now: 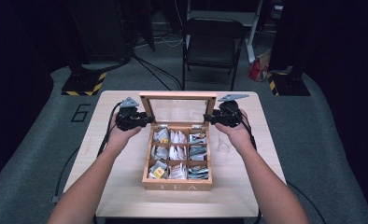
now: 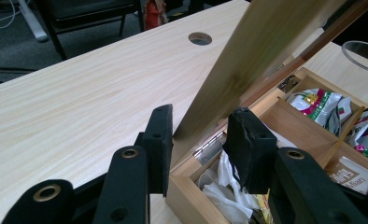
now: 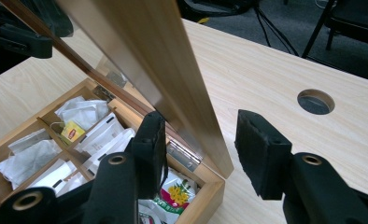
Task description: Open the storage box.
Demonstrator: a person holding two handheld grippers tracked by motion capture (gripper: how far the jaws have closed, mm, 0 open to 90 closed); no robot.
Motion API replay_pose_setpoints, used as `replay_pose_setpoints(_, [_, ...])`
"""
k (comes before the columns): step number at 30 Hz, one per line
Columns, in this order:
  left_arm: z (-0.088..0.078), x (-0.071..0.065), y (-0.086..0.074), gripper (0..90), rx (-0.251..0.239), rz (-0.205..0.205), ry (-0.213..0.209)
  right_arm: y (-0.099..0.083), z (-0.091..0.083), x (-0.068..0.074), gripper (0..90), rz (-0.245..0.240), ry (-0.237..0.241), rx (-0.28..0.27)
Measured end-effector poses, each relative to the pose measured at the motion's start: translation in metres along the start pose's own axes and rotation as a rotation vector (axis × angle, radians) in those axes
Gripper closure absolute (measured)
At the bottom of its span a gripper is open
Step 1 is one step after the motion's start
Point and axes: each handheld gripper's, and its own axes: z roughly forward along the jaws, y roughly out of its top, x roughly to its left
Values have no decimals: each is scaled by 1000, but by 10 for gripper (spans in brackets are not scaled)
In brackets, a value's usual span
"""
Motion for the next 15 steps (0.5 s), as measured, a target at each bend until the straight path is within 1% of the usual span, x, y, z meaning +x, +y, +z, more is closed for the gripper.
replay_pose_setpoints(2, [0,1,1,620,2,-5,-3,-1,3,-2,527,-5,-15,14])
replay_pose_setpoints(4, [1,1,1,622,2,-5,1,-2,6,-3,527,-7,-19,21])
replay_pose_setpoints(7, [2,2,2,625,7,-6,-1,-2,7,-4,530,0,-21,23])
replay_pose_setpoints(11, [3,4,3,630,7,-13,-5,-2,10,-5,534,-9,-18,28])
replay_pose_setpoints(12, [4,6,4,630,9,-16,-11,-3,10,-5,528,0,-18,28])
replay_pose_setpoints(14, [5,6,5,632,7,-18,-5,-3,10,-4,518,2,-23,25])
replay_pose_setpoints(15, [5,6,5,634,10,-17,-4,-3,9,-3,518,-5,-28,25])
